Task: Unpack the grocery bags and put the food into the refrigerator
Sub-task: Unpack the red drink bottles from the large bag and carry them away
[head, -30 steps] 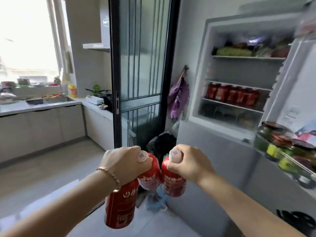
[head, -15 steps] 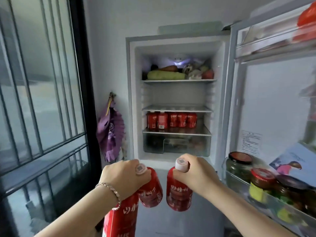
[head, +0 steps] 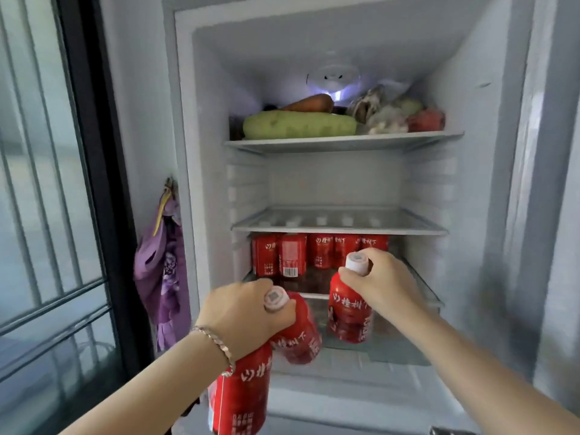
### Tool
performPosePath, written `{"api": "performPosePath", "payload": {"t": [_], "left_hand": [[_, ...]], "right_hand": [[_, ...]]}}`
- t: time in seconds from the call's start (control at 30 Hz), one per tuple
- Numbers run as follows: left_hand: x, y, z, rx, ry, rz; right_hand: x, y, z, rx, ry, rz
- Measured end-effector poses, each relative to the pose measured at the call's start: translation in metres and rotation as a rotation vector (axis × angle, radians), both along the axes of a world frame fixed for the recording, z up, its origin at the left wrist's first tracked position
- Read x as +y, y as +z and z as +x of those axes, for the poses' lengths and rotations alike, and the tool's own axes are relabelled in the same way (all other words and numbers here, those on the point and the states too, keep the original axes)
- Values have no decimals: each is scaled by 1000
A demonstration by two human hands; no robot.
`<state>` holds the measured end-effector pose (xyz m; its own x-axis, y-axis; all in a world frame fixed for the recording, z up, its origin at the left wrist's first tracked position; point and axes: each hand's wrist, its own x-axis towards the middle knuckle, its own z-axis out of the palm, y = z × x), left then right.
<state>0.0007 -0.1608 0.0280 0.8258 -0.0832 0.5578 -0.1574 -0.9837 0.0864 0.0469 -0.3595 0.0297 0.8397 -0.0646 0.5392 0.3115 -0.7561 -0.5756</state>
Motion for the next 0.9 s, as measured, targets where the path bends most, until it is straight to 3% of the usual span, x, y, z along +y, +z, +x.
{"api": "performPosePath", "payload": {"t": [0.37,0.5,0.63,0.8,0.9], "left_hand": [[5,28,136,-32,-1,51],[8,24,163,48,-17,72],[10,20,179,67,-60,81],[14,22,190,102,-120,41],[11,22,194,101,-130,49]], "right_hand": [[3,-16,120,-82,-115,136],[10,-24,128,-121,-248,53],[10,-15,142,-12,-314,-61],[21,-42,160,-144,-363,100],[29,-64,169,87,-328,151]]}}
